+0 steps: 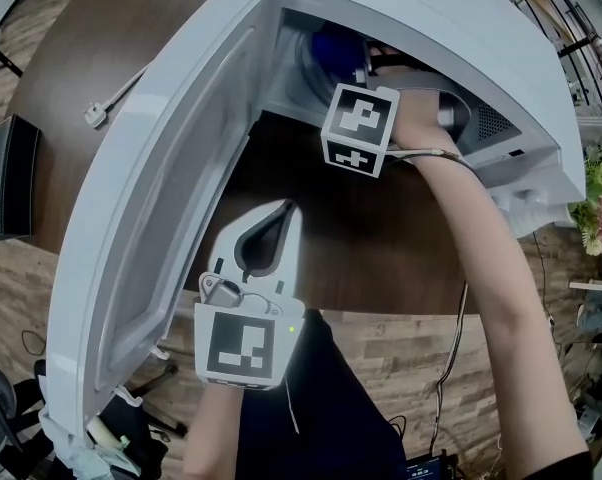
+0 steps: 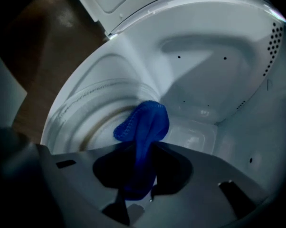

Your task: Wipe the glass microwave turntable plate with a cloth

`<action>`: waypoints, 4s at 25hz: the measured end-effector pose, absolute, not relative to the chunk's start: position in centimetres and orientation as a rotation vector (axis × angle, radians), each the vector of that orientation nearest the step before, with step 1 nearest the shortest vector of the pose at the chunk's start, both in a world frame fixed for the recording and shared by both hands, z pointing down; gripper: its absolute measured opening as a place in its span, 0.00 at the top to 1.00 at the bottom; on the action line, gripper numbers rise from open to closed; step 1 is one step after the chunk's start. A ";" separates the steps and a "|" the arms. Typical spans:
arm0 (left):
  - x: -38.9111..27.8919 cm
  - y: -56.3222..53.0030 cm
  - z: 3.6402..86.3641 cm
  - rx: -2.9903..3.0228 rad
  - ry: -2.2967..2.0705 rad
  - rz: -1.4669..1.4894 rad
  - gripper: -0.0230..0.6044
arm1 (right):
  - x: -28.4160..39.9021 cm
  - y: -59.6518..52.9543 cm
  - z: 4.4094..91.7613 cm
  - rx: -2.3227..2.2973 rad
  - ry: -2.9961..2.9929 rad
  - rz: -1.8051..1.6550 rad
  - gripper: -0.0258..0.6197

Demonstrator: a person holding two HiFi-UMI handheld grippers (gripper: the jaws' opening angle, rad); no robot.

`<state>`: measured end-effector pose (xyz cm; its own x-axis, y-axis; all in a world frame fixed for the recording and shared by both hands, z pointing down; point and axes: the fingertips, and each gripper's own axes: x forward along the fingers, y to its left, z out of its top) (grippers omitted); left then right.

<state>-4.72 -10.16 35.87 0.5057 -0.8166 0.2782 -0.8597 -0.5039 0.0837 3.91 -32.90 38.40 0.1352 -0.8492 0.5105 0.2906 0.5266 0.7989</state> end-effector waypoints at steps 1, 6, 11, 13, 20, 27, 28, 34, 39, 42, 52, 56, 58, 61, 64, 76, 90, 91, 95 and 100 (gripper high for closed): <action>-4.7 -10.2 35.9 2.535 -1.433 0.300 0.95 | 4.4 -33.0 38.4 0.592 -1.133 -0.900 0.82; -4.5 -10.3 36.0 2.542 -1.419 0.305 0.95 | 6.8 -33.2 38.5 0.543 -1.014 -0.913 0.83; -4.3 -10.5 36.0 2.546 -1.414 0.297 0.95 | 9.4 -33.4 39.0 0.488 -0.909 -0.893 0.83; -4.3 -10.5 36.1 2.546 -1.412 0.297 0.95 | 10.8 -33.3 39.2 0.476 -0.887 -0.851 0.84; -3.8 -10.6 35.9 2.561 -1.393 0.301 0.95 | 16.3 -32.7 39.6 0.383 -0.712 -0.684 0.84; -3.9 -10.6 36.0 2.553 -1.397 0.301 0.95 | 18.1 -32.4 39.8 0.287 -0.590 -0.662 0.85; -4.0 -10.6 36.1 2.551 -1.398 0.300 0.95 | 18.2 -32.4 39.8 0.283 -0.586 -0.663 0.85; -4.0 -10.4 35.8 2.555 -1.408 0.298 0.95 | 18.4 -32.2 39.9 0.248 -0.553 -0.676 0.85; -4.1 -10.3 35.7 2.561 -1.410 0.309 0.95 | 17.8 -32.5 39.5 0.292 -0.579 -0.709 0.83; -4.3 -10.1 35.9 2.553 -1.412 0.315 0.95 | 17.0 -32.7 39.3 0.319 -0.613 -0.752 0.83; -4.4 -9.8 36.6 2.548 -1.391 0.333 0.95 | 10.5 -33.1 36.9 0.558 -0.948 -0.888 0.82; -4.8 -9.8 36.7 2.545 -1.397 0.340 0.95 | 7.8 -32.0 36.1 0.638 -1.148 -0.917 0.82; -5.1 -9.8 36.7 2.537 -1.404 0.340 0.95 | 6.5 -31.0 35.7 0.654 -1.233 -0.902 0.82; -5.4 -9.7 36.9 2.526 -1.412 0.347 0.95 | 5.0 -29.5 35.7 0.645 -1.318 -0.880 0.82; -5.6 -9.6 37.1 2.516 -1.414 0.349 0.95 | 3.6 -28.3 35.8 0.624 -1.364 -0.882 0.82; -5.3 -9.2 37.3 2.510 -1.407 0.348 0.95 | 1.4 -26.5 38.2 0.490 -1.324 -0.893 0.82; -5.2 -9.5 37.2 2.515 -1.403 0.346 0.95 | 5.1 -27.5 38.6 0.434 -1.118 -0.924 0.83; -5.2 -9.5 37.2 2.516 -1.402 0.345 0.95 | 5.5 -27.6 38.7 0.419 -1.084 -0.926 0.83; -5.1 -9.6 37.1 2.520 -1.401 0.346 0.95 | 7.4 -28.0 39.0 0.368 -0.953 -0.919 0.83; -5.1 -9.5 37.1 2.517 -1.404 0.341 0.95 | 10.1 -28.3 39.4 0.337 -0.871 -0.851 0.83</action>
